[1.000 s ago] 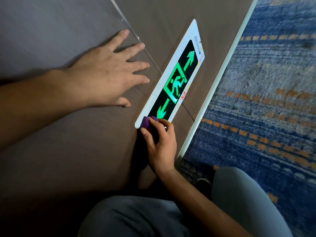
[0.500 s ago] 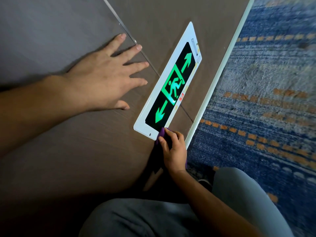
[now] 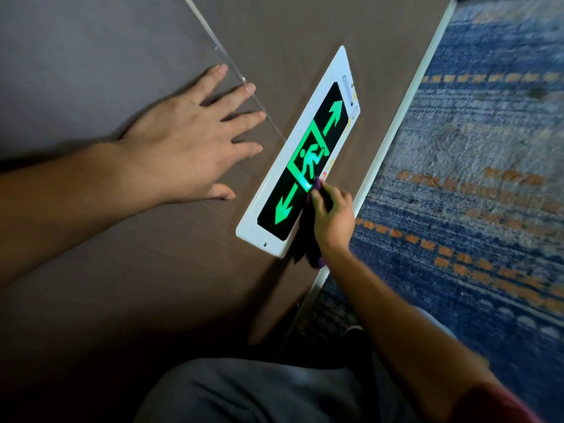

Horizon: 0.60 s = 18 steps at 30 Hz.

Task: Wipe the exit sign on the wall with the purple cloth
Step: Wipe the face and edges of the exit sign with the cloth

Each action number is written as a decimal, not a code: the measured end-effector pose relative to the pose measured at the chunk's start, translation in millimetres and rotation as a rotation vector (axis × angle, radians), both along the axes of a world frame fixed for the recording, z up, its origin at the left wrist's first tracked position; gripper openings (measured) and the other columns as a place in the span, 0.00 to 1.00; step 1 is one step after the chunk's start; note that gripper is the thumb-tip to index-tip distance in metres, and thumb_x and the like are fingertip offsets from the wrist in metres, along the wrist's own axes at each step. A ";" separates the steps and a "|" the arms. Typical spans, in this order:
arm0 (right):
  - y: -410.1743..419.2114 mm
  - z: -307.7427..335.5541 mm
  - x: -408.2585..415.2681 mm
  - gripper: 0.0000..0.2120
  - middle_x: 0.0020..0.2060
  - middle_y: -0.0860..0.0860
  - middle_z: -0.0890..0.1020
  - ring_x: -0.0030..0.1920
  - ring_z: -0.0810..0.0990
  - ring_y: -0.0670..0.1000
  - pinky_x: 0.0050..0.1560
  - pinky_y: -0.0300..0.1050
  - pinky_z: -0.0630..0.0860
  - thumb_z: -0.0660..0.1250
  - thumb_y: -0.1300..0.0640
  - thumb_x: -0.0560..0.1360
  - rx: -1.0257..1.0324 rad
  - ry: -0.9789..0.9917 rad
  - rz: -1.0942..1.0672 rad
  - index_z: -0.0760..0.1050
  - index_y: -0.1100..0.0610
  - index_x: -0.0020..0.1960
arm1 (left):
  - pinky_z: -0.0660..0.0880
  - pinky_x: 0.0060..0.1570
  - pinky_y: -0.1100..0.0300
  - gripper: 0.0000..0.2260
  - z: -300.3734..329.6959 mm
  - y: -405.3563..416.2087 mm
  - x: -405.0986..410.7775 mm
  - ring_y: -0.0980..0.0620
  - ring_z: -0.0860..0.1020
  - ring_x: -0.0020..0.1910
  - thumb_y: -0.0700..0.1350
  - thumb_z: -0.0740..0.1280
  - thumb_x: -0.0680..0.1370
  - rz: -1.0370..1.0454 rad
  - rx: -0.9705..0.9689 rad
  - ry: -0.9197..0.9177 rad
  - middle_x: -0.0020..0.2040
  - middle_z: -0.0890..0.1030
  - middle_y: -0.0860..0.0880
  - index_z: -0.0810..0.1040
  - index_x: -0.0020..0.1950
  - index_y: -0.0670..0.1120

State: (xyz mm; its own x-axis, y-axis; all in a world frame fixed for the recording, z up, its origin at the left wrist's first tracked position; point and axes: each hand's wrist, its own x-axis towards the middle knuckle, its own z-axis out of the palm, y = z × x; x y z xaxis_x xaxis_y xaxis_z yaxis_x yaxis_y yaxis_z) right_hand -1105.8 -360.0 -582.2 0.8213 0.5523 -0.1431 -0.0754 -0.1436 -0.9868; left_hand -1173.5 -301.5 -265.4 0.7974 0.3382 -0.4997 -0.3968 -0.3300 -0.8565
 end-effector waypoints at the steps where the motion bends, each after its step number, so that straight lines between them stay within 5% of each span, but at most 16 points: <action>1: -8.8 0.1 -15.8 0.18 0.56 0.49 0.76 0.55 0.79 0.51 0.63 0.52 0.79 0.68 0.48 0.82 0.017 0.022 0.007 0.78 0.50 0.71 | 0.44 0.78 0.33 0.41 0.2 -0.2 0.2 0.37 0.44 0.83 0.75 0.45 0.75 0.000 -0.005 -0.008 0.85 0.47 0.44 0.50 0.83 0.55; 8: -60.1 0.6 -127.5 0.19 0.63 0.52 0.78 0.63 0.78 0.51 0.67 0.47 0.74 0.73 0.50 0.79 0.030 0.064 0.102 0.80 0.48 0.69 | 0.44 0.78 0.33 0.40 -0.6 3.0 -1.5 0.37 0.45 0.83 0.75 0.47 0.75 0.003 -0.044 -0.030 0.85 0.49 0.45 0.53 0.82 0.57; 18: -10.0 -4.8 -40.7 0.17 0.59 0.48 0.76 0.61 0.77 0.50 0.68 0.50 0.75 0.70 0.49 0.81 0.079 0.093 -0.025 0.80 0.45 0.69 | 0.46 0.78 0.33 0.41 -6.0 8.4 -4.3 0.36 0.45 0.83 0.74 0.52 0.74 -0.041 -0.091 -0.097 0.85 0.46 0.42 0.54 0.83 0.56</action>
